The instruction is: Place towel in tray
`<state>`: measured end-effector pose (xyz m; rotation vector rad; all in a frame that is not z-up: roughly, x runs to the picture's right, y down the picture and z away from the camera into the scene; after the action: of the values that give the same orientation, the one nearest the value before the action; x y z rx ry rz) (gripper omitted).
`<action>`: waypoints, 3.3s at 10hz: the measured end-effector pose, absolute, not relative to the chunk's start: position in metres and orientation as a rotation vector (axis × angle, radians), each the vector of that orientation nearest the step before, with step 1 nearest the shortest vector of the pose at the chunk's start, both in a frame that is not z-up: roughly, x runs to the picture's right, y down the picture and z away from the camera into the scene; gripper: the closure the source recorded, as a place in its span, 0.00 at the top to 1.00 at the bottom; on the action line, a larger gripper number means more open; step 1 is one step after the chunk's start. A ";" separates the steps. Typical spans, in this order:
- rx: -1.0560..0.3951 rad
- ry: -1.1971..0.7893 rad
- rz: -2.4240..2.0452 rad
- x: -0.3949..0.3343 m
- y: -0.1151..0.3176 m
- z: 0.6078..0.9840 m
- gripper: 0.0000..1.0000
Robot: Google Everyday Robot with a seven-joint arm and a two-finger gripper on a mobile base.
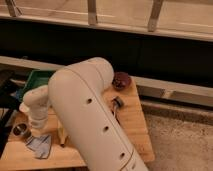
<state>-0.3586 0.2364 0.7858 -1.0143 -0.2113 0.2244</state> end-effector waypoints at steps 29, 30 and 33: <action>-0.663 -0.288 0.659 -0.215 -0.081 0.828 0.00; -0.671 -0.340 0.669 -0.224 -0.083 0.829 0.00; -0.750 -0.491 0.651 -0.280 -0.069 0.837 0.00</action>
<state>-0.2800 -0.0688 0.8369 -0.7495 -0.4914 0.6506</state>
